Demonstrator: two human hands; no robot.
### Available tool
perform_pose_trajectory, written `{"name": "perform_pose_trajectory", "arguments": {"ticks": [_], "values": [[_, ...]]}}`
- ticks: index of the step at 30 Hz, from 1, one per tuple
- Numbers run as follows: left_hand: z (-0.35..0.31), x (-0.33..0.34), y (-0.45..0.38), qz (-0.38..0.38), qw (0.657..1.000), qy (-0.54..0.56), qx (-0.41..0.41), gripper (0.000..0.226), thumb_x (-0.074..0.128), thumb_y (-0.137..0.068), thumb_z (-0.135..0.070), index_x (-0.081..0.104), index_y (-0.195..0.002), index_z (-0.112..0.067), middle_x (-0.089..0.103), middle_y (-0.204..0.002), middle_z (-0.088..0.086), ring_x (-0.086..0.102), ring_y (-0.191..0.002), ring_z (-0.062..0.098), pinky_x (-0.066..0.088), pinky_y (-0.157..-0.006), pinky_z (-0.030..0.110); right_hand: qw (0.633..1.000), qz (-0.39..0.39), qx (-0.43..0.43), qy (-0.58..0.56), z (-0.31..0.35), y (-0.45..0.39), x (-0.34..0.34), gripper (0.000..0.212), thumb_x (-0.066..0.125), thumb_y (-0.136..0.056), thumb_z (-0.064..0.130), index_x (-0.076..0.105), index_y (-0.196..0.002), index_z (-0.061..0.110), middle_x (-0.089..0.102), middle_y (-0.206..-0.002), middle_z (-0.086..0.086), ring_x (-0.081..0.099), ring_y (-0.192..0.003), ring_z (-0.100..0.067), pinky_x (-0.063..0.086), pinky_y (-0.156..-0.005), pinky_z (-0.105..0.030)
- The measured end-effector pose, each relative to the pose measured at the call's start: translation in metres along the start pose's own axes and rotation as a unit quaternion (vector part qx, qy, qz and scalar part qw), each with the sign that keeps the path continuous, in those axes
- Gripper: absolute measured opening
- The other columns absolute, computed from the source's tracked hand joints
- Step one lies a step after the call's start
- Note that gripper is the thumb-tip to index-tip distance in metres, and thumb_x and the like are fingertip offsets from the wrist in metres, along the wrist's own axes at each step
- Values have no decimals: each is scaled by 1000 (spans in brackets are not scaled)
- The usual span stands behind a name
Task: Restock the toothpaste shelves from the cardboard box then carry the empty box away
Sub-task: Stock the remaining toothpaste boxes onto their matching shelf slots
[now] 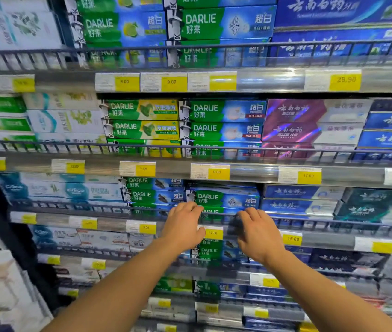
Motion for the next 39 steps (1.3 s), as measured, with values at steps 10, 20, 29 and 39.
{"name": "perform_pose_trajectory", "arguments": {"ticks": [10,20,29,39], "values": [[81,-33,32,-97,991,64,-60,60,53,-92,-33,34,-148,-20,35,-149,0,29,-135,20,30,-113,35,993,-53,-85,-66,91,-35,-15,61,63,-85,32,45,-140,12,48,-137,-7,46,-125,-30,40,-105,-38],[160,-30,49,-76,993,-36,-80,83,42,-96,-50,-11,-154,-23,-15,-162,4,-16,-149,26,1,-122,45,995,-79,-54,34,163,-68,-1,91,81,-64,45,49,-141,8,50,-143,-15,52,-126,-39,42,-104,-52],[177,-39,41,-102,992,21,-64,81,42,-95,-49,-4,-155,-20,-7,-163,7,-11,-149,27,-2,-121,43,987,-99,110,-61,150,-77,-21,94,58,-85,50,9,-153,8,36,-149,-12,29,-138,-32,19,-116,-41],[178,-49,37,-148,977,142,-57,82,56,-89,-42,12,-155,-18,15,-161,5,1,-149,22,9,-120,37,975,-109,118,-151,151,-81,-22,87,60,-83,41,17,-152,9,46,-140,-12,39,-126,-31,33,-109,-41]]}}
Point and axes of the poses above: each hand's wrist, its own y-axis away from the middle knuckle, its own x-axis out of the palm, z = x × y, the point moved 8 cm from there along -y, towards the middle knuckle
